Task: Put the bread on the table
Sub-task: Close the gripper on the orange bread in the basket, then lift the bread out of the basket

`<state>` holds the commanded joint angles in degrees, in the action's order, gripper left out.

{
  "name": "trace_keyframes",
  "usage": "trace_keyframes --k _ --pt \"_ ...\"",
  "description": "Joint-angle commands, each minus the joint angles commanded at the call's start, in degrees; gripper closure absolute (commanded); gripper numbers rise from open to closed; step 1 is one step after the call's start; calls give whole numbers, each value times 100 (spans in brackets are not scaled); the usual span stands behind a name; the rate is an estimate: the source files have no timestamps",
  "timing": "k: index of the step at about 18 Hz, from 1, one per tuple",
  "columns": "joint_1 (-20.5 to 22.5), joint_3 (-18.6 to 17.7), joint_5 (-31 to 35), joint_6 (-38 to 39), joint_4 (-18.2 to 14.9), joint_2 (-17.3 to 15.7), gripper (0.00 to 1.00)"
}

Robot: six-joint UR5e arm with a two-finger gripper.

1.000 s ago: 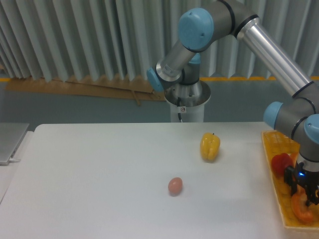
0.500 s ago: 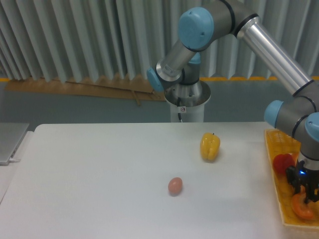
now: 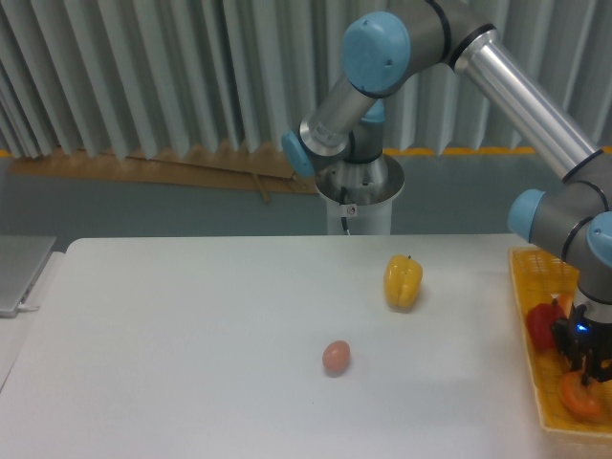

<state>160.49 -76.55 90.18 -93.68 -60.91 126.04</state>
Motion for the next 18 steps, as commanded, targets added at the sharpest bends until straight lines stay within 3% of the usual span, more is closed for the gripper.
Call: trace_keyframes --k 6,18 --pt "0 -9 9 -124 -9 -17 100" --pt "9 -88 35 -124 -70 -386 100"
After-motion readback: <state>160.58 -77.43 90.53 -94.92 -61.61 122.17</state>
